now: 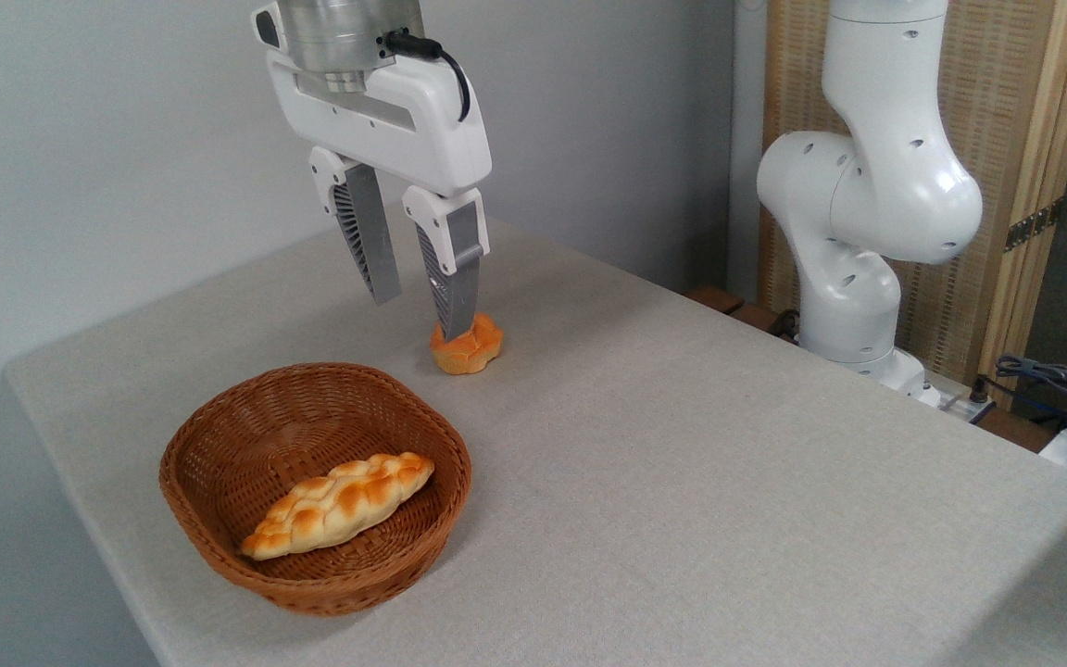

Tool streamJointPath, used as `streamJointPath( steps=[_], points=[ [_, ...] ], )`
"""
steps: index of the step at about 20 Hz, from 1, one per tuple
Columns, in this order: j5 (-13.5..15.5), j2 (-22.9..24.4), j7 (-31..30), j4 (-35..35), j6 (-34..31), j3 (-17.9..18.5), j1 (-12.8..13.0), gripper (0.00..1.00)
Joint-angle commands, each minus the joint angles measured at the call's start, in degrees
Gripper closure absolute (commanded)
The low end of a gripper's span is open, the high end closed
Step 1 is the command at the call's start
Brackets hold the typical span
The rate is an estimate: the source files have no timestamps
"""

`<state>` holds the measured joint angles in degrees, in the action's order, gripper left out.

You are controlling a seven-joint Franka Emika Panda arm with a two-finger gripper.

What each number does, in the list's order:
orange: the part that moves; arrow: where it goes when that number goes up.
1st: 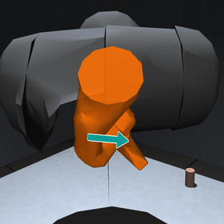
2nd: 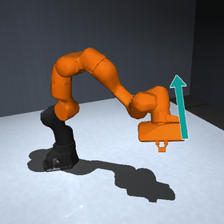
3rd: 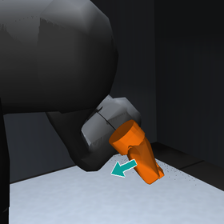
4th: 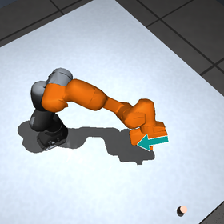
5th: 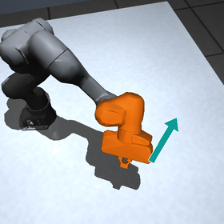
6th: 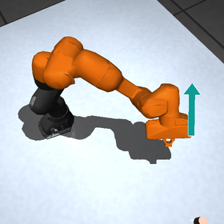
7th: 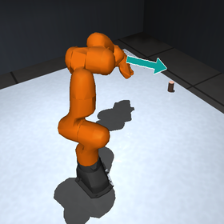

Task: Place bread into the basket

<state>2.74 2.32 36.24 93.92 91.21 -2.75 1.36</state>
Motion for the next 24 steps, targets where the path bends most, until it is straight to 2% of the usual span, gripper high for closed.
streamJointPath(
  steps=[1, 3, 14, 18, 24],
  points=[
    [-1.3, 0.2, 1.2, -0.7, -1.5, 0.1, -0.3, 0.00],
    [-3.1, 0.2, 1.4, -0.8, -1.5, 0.1, -0.3, 0.00],
    [-3.1, 0.1, 1.3, -0.9, -1.5, 0.7, 0.1, 0.00],
    [-3.1, 0.0, 1.3, -0.9, -1.6, 2.4, 1.5, 0.00],
    [-3.1, 0.0, 1.3, -0.9, -1.6, 2.7, 1.7, 0.00]
  ],
)
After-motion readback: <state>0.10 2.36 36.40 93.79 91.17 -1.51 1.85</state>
